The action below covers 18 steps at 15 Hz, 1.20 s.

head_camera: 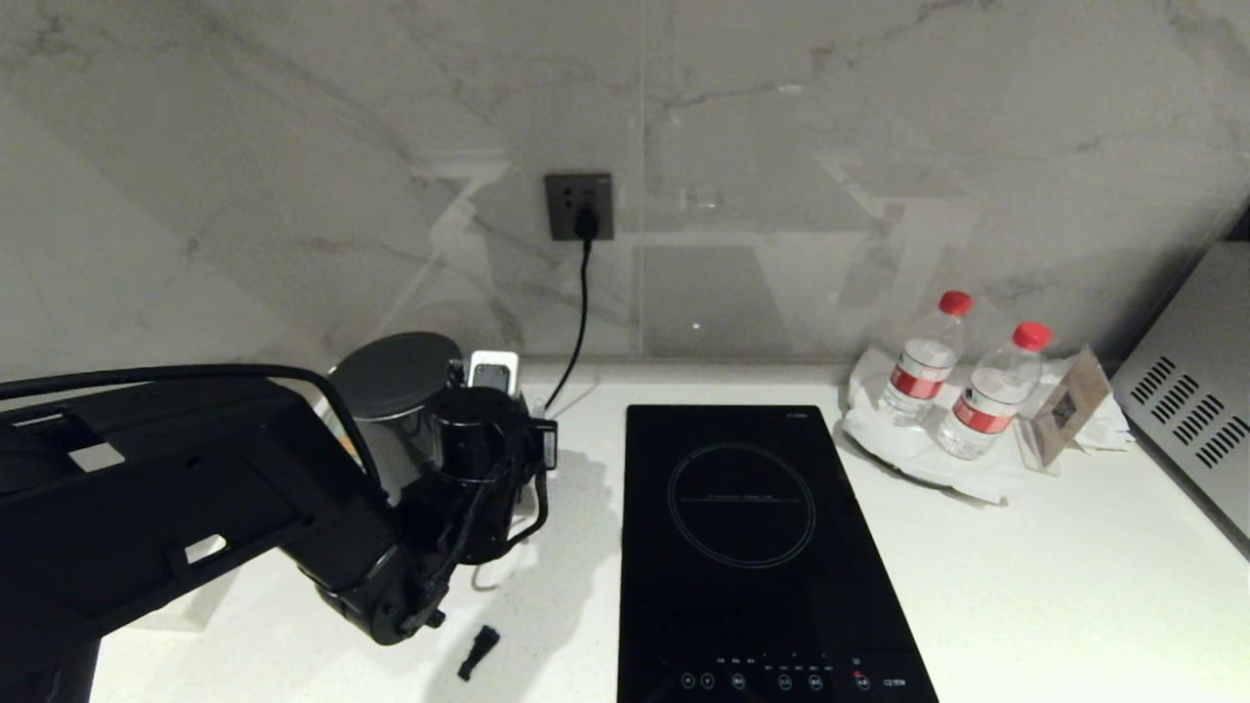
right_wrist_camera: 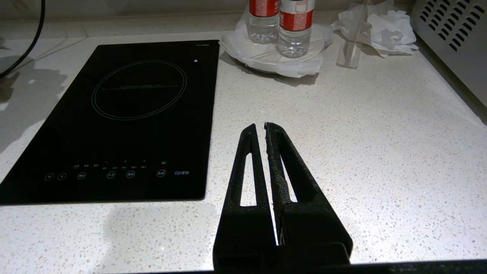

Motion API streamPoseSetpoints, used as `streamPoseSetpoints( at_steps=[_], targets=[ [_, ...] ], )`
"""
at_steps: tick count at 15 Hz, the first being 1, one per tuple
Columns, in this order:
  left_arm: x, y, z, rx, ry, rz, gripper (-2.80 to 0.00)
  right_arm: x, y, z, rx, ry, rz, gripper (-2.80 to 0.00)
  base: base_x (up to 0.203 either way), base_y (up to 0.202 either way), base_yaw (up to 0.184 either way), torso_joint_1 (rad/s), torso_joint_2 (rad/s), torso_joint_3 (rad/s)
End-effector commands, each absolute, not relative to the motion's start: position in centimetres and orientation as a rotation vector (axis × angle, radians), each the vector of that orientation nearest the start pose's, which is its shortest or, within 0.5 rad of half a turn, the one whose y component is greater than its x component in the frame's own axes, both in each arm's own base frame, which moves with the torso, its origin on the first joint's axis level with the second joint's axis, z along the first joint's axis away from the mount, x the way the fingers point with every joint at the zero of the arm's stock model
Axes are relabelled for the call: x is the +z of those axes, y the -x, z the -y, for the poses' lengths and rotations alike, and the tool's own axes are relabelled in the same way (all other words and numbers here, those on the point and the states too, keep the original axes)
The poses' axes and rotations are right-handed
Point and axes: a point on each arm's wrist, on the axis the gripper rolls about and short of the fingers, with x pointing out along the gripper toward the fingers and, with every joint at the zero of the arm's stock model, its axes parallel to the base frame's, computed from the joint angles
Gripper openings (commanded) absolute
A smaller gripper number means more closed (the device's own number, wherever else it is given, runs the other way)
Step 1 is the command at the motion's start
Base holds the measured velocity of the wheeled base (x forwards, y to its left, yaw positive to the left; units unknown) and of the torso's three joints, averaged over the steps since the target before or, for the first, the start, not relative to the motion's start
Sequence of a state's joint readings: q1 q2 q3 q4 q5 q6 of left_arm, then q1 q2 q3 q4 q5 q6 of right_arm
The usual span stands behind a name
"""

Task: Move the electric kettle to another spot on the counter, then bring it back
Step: Place it on the power base

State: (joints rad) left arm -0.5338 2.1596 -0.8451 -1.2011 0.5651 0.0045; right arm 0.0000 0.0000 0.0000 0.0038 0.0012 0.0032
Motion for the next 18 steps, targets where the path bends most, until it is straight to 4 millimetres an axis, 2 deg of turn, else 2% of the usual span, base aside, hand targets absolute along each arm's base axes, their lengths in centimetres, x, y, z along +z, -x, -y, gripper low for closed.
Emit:
streamPoseSetpoints(
  at_steps=[1, 18],
  targets=[
    [9.0, -33.6, 18.5, 0.034, -0.049, -0.075, 0.0, 7.5, 2.3, 0.0, 0.002, -0.003, -0.006, -2.8, 0.0, 0.0, 0.0, 0.0, 0.0, 0.0],
    [8.0, -32.3, 17.8, 0.018, -0.056, -0.097, 0.0, 7.5, 2.3, 0.0, 0.002, -0.003, -0.006, -2.8, 0.0, 0.0, 0.0, 0.0, 0.0, 0.0]
  ],
)
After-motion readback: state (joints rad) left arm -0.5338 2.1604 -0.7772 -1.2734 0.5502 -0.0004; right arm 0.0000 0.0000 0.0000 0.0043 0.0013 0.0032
